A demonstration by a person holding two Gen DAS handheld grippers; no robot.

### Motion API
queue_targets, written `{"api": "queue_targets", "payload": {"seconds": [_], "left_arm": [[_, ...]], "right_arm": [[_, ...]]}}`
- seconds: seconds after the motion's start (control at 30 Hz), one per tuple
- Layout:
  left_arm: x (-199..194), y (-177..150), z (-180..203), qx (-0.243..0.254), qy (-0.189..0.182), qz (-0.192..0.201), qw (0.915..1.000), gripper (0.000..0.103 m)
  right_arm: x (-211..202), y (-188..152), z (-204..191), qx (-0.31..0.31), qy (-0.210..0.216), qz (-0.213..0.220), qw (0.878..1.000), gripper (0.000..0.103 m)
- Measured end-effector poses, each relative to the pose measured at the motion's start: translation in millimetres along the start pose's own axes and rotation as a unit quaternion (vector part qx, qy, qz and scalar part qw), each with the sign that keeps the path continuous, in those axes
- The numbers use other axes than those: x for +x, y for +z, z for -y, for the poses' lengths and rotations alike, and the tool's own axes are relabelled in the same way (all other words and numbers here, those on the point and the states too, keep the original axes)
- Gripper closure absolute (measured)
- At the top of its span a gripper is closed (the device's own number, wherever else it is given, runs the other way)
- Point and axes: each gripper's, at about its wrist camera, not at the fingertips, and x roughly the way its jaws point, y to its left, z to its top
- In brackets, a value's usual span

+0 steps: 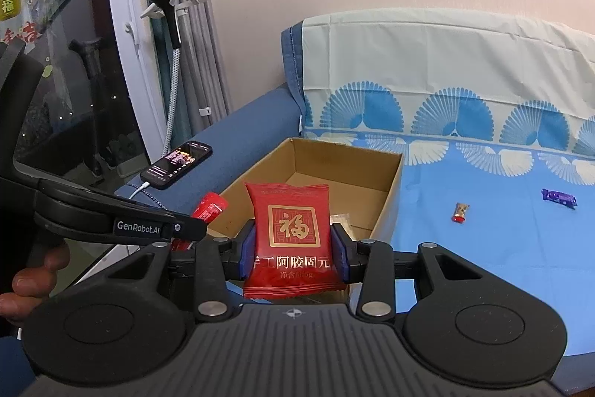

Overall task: Organize snacks
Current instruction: 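Carry the red strip and red square packet over the box with both tools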

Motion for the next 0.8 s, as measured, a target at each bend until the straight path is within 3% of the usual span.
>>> {"api": "queue_targets", "payload": {"seconds": [0.8], "left_arm": [[62.1, 20.7, -26.2, -0.025, -0.006, -0.054, 0.9982, 0.094]], "right_arm": [[63.9, 4.6, 4.7, -0.002, -0.011, -0.078, 0.997, 0.06]]}}
